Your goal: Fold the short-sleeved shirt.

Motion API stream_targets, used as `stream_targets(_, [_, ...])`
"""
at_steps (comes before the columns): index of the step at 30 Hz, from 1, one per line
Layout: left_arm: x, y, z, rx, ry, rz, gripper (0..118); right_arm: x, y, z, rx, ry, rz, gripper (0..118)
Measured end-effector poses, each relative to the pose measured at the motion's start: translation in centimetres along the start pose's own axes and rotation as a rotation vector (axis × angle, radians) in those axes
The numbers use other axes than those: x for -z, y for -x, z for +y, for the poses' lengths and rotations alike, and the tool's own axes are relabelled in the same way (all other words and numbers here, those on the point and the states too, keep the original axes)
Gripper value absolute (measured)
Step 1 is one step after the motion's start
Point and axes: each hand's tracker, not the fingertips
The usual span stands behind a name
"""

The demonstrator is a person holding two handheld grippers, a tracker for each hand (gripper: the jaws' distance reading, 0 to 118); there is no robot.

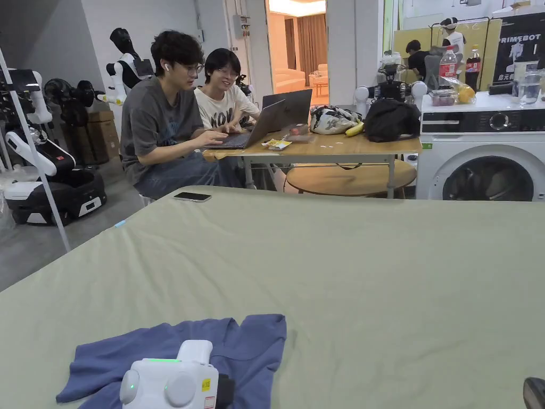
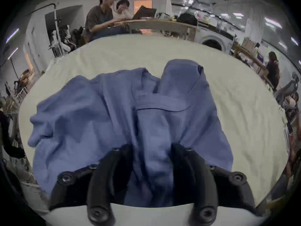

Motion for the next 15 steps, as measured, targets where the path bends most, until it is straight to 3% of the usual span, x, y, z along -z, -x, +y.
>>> stream_targets(2, [0.2,0.2,0.5,-0.025,0.016,-0.029,16,-0.1,-0.6,-0.4,0.014,0.014,-0.008,0])
stream_targets(3, [-0.3,0.1,0.2,-0.023,0.017,-0.031,9,-0.1,-0.9,-0.7,0.025,0.021,-0.012,0])
stream_targets(7, [-0.9,2.6,2.0,-0.143,0.011,-0.136,4,-0.7,-1.5,-1.0,0.058,0.036,-0.002,0])
stream_targets(10, [-6.3,5.0,5.3,-0.276,-0.230,-0.241,4,-1.2,-1.8,-0.8,0.066,0.035,0.003,0])
stream_targets(15, [-16.5,5.0,14.8,-0.212,-0.438,-0.201,4,-1.8,-2.2,-0.3,0.079,0.029,0.011,0])
